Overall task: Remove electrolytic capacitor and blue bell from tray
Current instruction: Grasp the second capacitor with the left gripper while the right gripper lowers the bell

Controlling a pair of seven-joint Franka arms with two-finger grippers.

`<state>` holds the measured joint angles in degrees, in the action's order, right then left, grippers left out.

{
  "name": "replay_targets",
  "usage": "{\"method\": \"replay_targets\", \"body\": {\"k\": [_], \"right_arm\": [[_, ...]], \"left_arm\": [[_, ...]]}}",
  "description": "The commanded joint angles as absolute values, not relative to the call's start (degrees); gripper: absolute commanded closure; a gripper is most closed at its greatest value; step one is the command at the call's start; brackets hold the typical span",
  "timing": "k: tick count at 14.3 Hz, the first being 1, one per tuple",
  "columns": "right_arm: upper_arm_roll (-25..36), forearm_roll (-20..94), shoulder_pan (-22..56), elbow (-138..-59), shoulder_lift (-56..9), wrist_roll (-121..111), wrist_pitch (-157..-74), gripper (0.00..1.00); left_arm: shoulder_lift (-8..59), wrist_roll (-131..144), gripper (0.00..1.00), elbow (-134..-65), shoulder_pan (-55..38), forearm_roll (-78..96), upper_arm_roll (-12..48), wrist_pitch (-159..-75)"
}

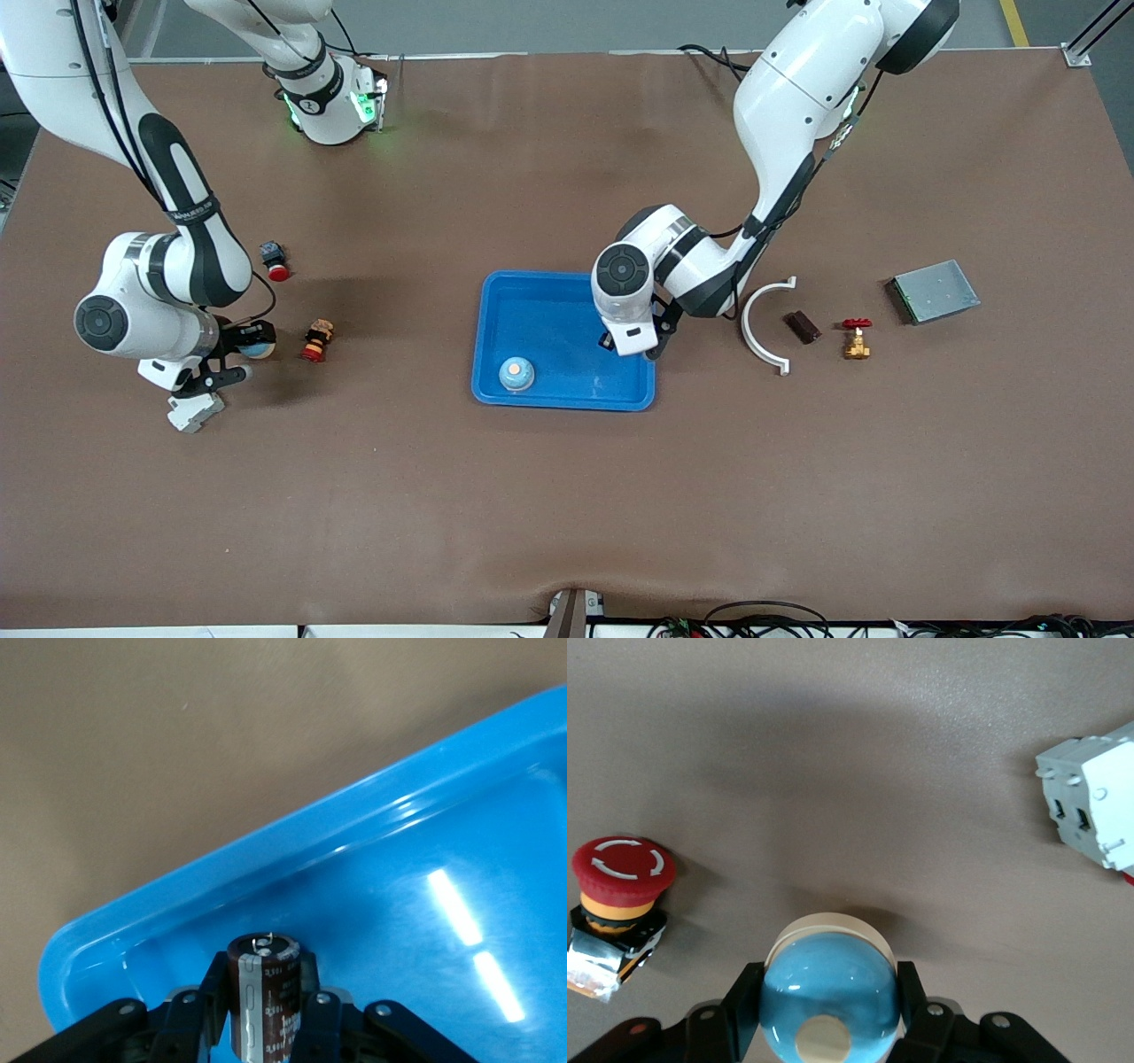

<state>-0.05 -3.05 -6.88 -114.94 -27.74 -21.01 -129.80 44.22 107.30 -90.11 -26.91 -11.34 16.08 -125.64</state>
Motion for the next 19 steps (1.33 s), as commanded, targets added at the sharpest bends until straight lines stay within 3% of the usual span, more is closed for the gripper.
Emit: {"method": "replay_targets", "body": {"k": [1,5,7,8,9,10,14,19], "right_arm": [[-1.14,-3.52,-8.09,-113.82,-29.00,-21.45,-129.90,0.74],[-1.23,-3.43,-8.09,-113.64,-29.62,-21.45,-129.90,0.70],[-1.23,-3.34,-7.91,-113.38,-29.71,-21.45,-129.90,0.63],[-1.23,-3.25,-7.91,-113.38,-29.71,-21.45,-129.90,0.47],[-1.23,-3.16,-7.91,-113.29,-29.71,-21.45,-129.90,0.10],[-1.23,-3.16,-7.91,-113.29,-29.71,-21.45,-129.82,0.00],[-1.40,-3.16,-7.65,-113.20,-28.22,-21.10,-127.46,0.00],[-2.02,2.71,-2.57,-103.29,-22.94,-9.27,-104.27,0.00]], "left_arm": [[40.79,103.21,1.00,-87.03,-24.71,-12.04,15.82,-120.26],[36.23,93.80,1.00,-84.28,-19.79,-11.34,15.91,-112.07],[34.02,89.59,1.00,-84.46,-17.24,-11.34,15.91,-106.91],[33.23,86.69,1.00,-84.38,-15.92,-11.69,15.91,-105.05],[32.35,83.96,1.00,-84.55,-14.34,-11.78,15.91,-104.42],[31.91,81.15,1.00,-84.72,-12.24,-11.86,15.91,-103.63],[29.27,67.63,1.00,-90.77,-2.31,-12.22,15.82,-101.60],[27.60,56.69,1.00,-94.74,6.58,-12.22,15.73,-101.60]]}}
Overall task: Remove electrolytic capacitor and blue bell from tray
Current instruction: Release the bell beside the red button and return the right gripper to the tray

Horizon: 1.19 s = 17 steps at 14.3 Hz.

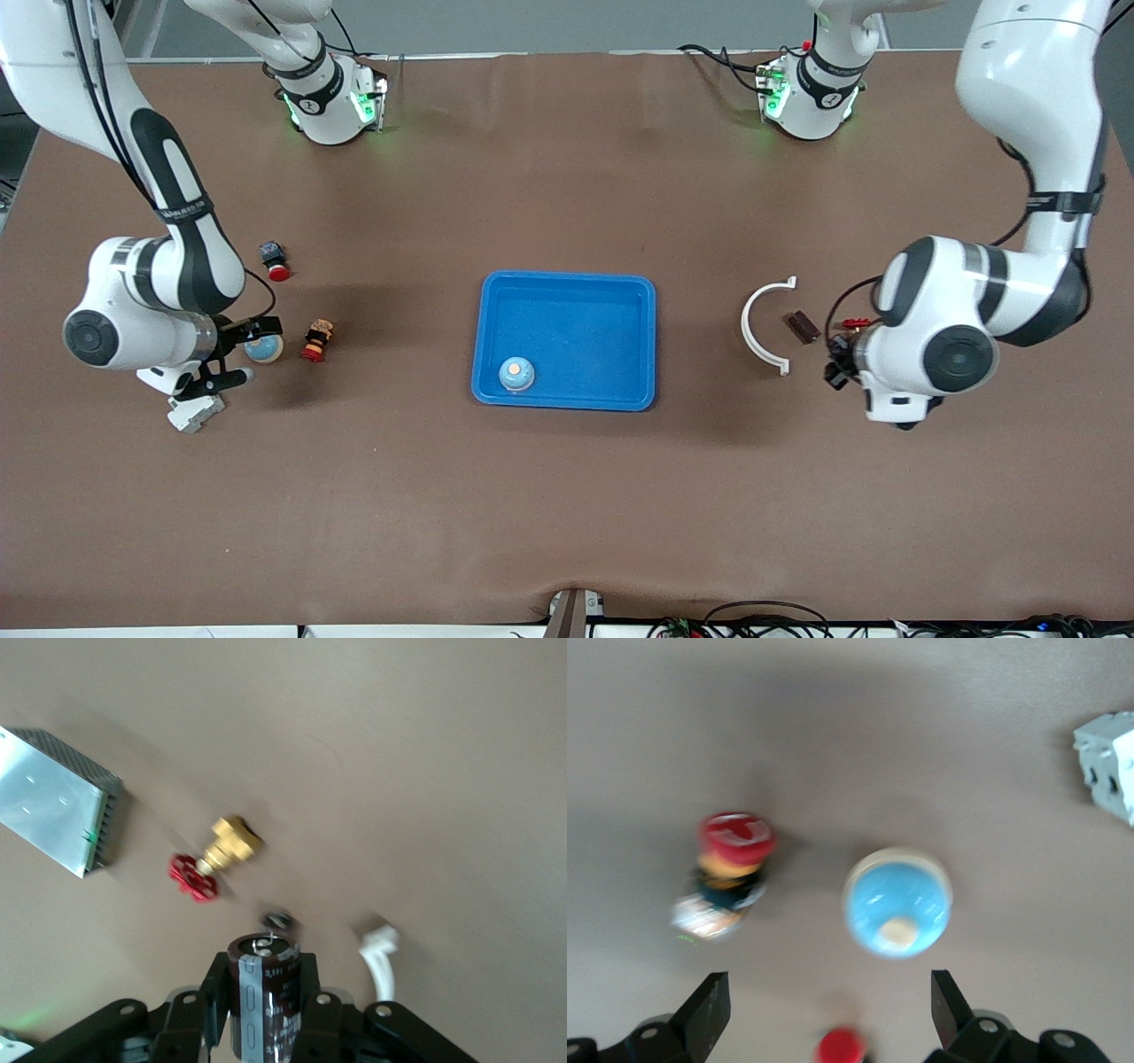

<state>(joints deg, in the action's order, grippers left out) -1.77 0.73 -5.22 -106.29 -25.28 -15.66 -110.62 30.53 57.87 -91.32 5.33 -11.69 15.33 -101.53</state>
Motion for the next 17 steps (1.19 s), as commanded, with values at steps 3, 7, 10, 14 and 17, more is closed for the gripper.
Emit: {"method": "replay_targets", "body": {"k": [3,7,10,14,17], "right_arm": [[-2.02,5.70,3.93,-101.78,-20.05,8.81,-102.22,0.00],[-1.93,8.17,11.76,-96.87,-20.21,27.30,-102.12,0.00],[-1.93,8.26,17.38,-90.47,-22.22,34.88,-102.66,0.00],[-1.85,7.91,22.32,-83.94,-27.85,36.91,-107.72,0.00],[-1.85,7.56,24.51,-83.76,-31.27,35.60,-115.03,0.00]], "left_arm": [[28.04,49.77,1.00,-96.67,10.00,-16.58,15.91,-102.65],[27.77,43.34,1.00,-105.10,14.67,-20.21,16.08,-112.57],[29.35,30.99,1.00,-106.61,19.75,-20.30,16.17,-116.27],[31.72,24.87,1.00,-105.82,21.80,-20.30,16.08,-121.89],[34.71,25.22,1.00,-104.17,20.93,-20.48,16.00,-126.74]]}}
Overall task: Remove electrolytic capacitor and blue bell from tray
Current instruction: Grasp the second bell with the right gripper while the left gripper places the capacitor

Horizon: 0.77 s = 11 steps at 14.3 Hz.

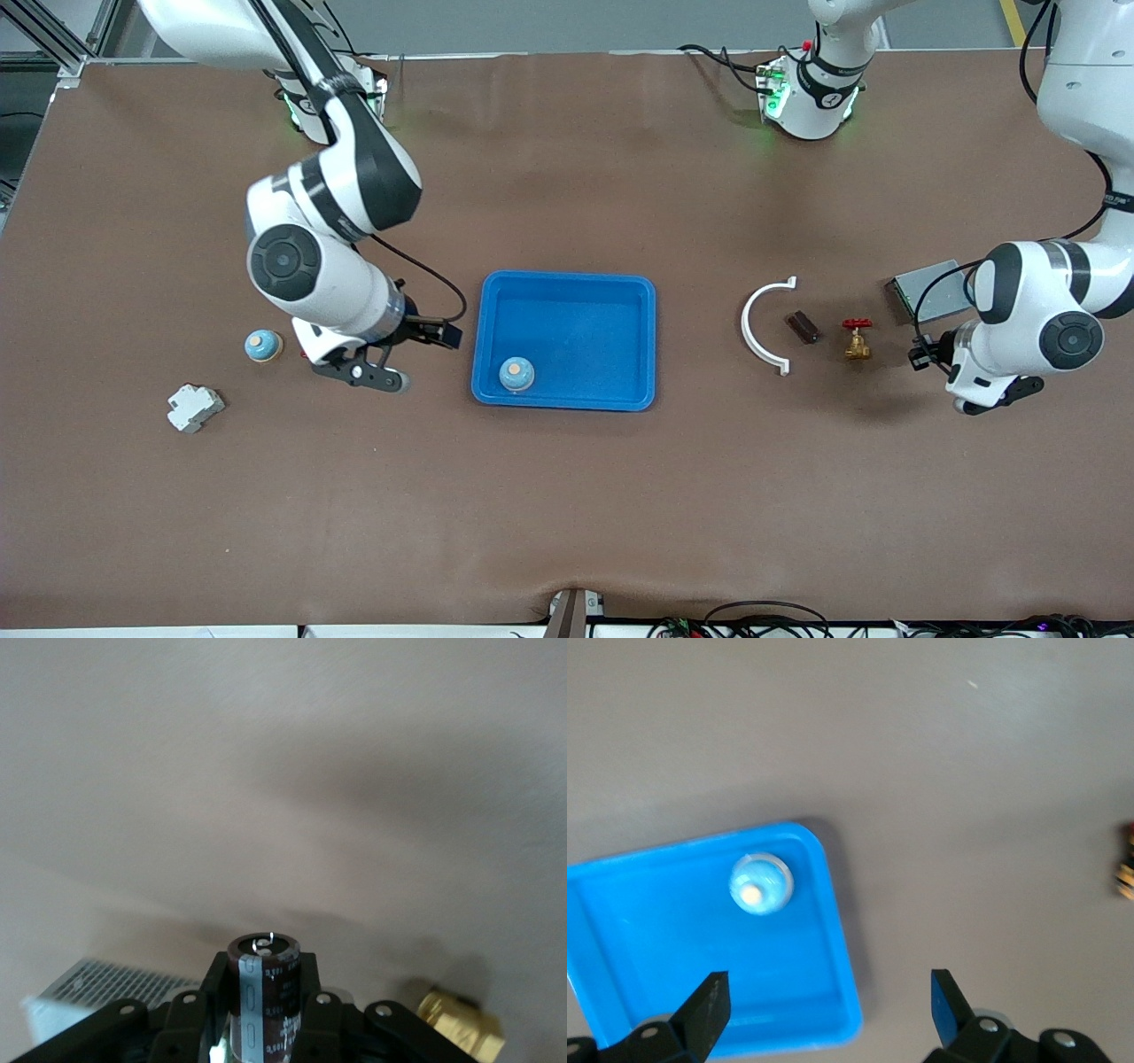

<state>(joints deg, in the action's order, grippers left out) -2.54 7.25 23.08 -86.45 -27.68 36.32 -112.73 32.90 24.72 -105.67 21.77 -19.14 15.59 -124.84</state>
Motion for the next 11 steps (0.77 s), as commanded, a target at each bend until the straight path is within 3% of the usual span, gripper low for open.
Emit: {"method": "replay_targets", "body": {"k": [1,7,8,9,10,11], "right_arm": [[-1.85,7.21,25.30,-83.50,-32.59,34.38,-117.05,0.00],[-1.76,7.03,27.77,-79.72,-38.75,31.30,-119.26,0.00],[-1.76,7.03,27.86,-79.72,-39.46,30.24,-119.88,0.00],[-1.76,7.03,27.86,-79.72,-40.07,29.63,-121.19,0.00],[-1.76,7.03,28.12,-79.72,-40.86,29.53,-122.33,0.00],[-1.76,7.03,28.47,-79.72,-41.83,29.53,-123.21,0.00]], "left_arm": [[35.24,25.49,1.00,-103.37,20.57,-20.48,16.00,-126.74],[38.05,25.14,1.00,-101.25,20.92,-26.54,16.26,-128.06],[38.06,25.14,0.91,-101.16,20.92,-26.54,16.26,-128.23],[38.14,25.31,0.70,-101.08,20.83,-26.46,16.26,-128.58],[38.06,25.57,0.29,-100.55,20.74,-26.11,16.35,-128.58],[37.97,25.40,0.00,-100.46,20.74,-25.41,16.35,-128.58]]}}
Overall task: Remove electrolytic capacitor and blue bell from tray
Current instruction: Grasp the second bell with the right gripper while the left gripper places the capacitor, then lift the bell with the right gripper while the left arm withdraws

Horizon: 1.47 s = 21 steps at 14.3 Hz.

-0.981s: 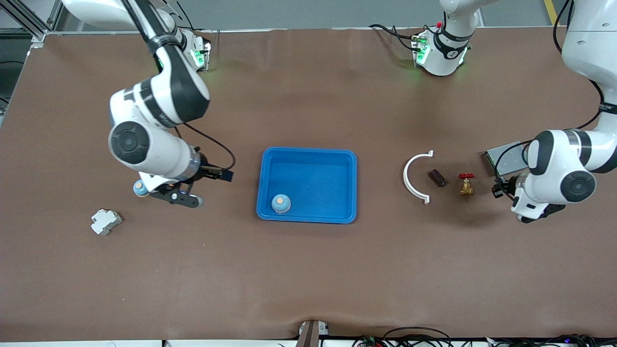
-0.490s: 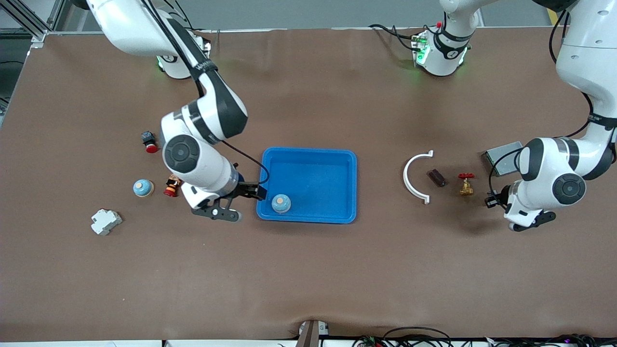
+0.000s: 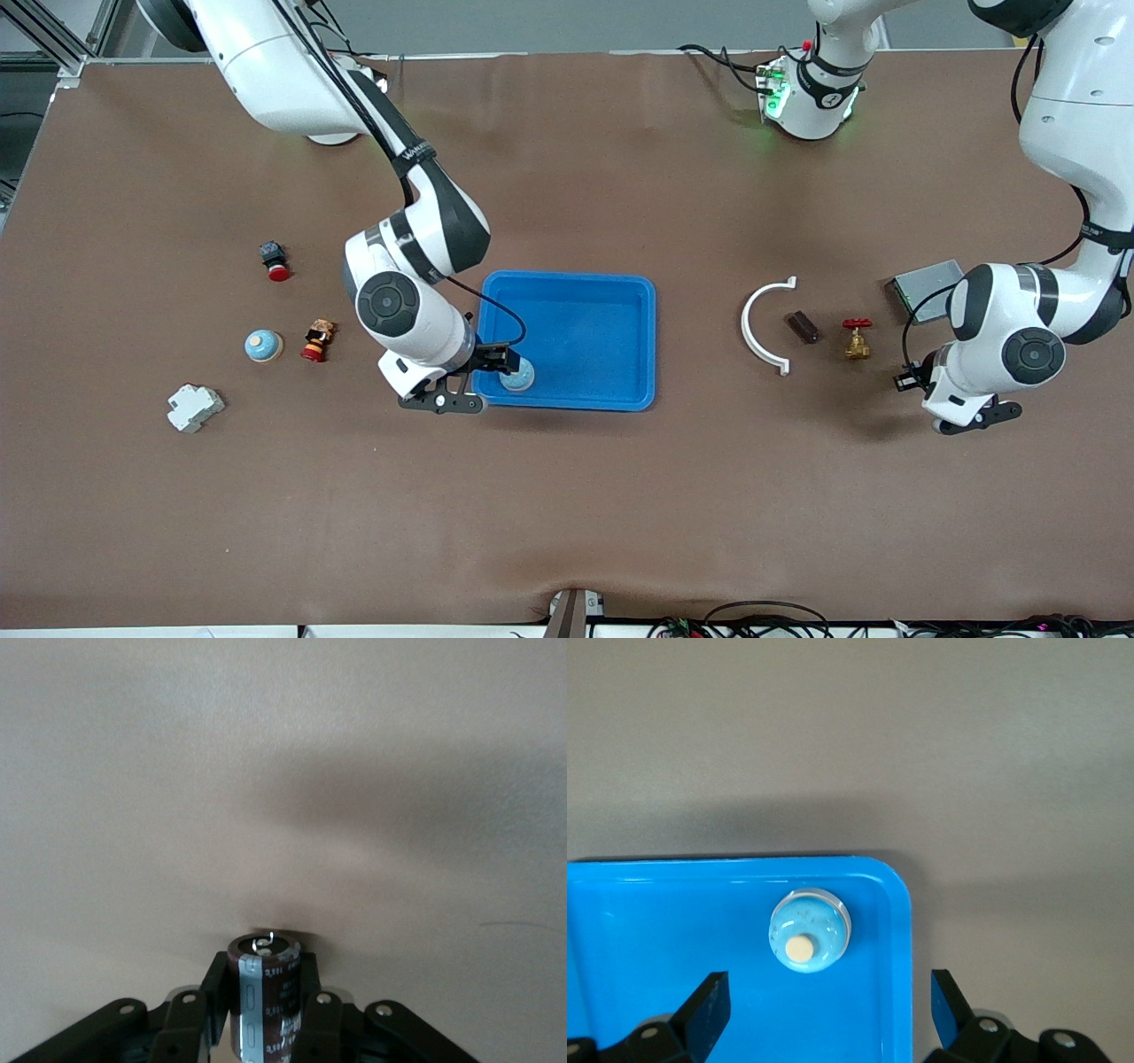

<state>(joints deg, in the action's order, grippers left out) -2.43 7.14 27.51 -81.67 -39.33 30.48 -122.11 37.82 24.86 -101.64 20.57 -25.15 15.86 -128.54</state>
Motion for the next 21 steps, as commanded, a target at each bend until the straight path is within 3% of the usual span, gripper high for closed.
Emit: {"method": "replay_targets", "body": {"k": [1,8,14,21], "right_arm": [[-1.76,7.03,29.00,-79.72,-42.62,29.53,-124.18,0.00],[-1.76,7.03,31.37,-78.23,-47.10,29.62,-125.15,0.00],[-1.76,7.03,31.64,-77.96,-48.69,29.62,-126.91,0.00],[-1.58,7.03,31.82,-77.96,-50.36,29.71,-129.46,0.00]], "left_arm": [[37.79,25.31,0.00,-100.46,20.83,-24.01,16.43,-128.58],[32.01,25.40,0.00,-100.37,21.53,-14.26,20.30,-127.10],[23.75,25.14,0.00,-95.72,21.53,-12.75,25.31,-113.05],[12.84,24.69,0.00,-92.47,21.36,-7.47,26.63,-104.69]]}}
